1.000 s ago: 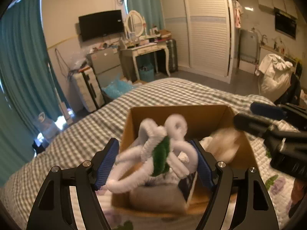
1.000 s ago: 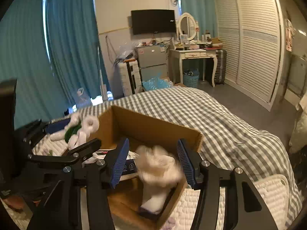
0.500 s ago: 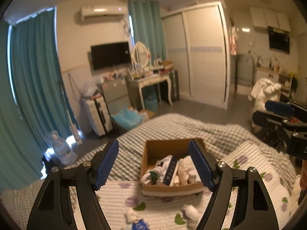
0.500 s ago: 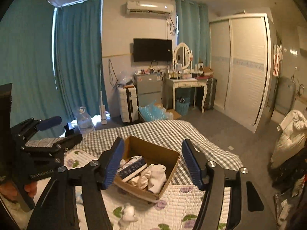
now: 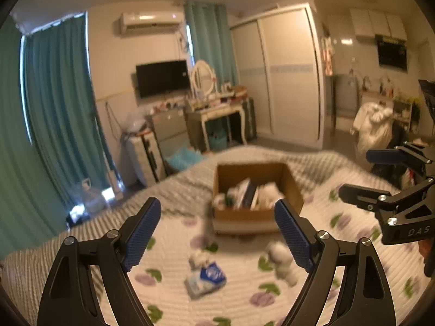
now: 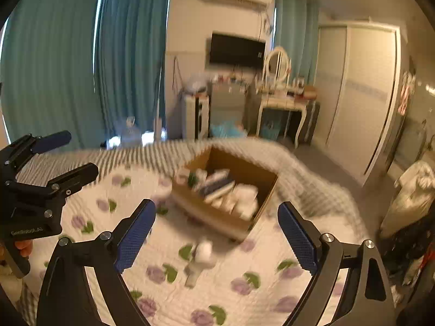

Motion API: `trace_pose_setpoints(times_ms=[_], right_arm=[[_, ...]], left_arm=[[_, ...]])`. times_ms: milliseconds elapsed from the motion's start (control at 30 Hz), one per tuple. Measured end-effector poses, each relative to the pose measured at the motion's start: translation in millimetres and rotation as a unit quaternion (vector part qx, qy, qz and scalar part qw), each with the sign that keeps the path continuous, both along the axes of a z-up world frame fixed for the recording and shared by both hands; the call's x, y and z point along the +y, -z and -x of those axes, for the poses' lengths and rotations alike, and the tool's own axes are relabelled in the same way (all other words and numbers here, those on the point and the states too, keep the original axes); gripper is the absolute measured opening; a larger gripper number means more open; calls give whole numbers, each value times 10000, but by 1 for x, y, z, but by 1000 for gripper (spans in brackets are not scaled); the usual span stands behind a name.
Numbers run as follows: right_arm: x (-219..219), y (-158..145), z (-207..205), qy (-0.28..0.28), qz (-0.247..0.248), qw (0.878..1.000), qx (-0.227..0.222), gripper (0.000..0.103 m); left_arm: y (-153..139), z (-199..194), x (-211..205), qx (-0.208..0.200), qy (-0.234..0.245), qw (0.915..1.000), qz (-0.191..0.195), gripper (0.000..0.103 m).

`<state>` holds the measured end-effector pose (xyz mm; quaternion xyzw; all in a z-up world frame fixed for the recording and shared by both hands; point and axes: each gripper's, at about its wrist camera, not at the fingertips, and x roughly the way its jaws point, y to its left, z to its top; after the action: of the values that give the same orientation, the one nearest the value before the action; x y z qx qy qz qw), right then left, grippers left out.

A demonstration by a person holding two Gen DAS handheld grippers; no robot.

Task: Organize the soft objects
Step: 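Grasp the white plush figure with the right tool while the left tool grasps cotton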

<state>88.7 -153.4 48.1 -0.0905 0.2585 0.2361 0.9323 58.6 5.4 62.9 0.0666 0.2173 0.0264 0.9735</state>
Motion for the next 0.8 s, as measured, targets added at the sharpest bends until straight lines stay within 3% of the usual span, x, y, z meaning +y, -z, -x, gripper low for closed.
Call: trace_pose_setpoints(times_ms=[233, 367, 533, 700, 767, 800], right_arm=[[24, 113, -50, 104, 186, 9964, 815, 91], [31, 171, -71, 191, 235, 9900, 1377, 82], [44, 231, -89, 73, 450, 9761, 2123, 69], [49, 245, -96, 177, 452, 9738, 2221, 45], [47, 244, -92, 149, 399, 9746, 2200, 30], [46, 241, -89, 112, 374, 9749, 2191, 29]], left_arm=[[93, -33, 15, 859, -289, 9952, 378, 87], [133, -40, 21, 1173, -317, 9909, 576, 87], [169, -43, 19, 1619, -467, 9848, 424, 87], [183, -47, 21, 1927, -442, 9783, 613, 87], [183, -44, 20, 1920, -482, 9784, 603, 87], [183, -41, 20, 1897, -509, 9787, 594, 87]])
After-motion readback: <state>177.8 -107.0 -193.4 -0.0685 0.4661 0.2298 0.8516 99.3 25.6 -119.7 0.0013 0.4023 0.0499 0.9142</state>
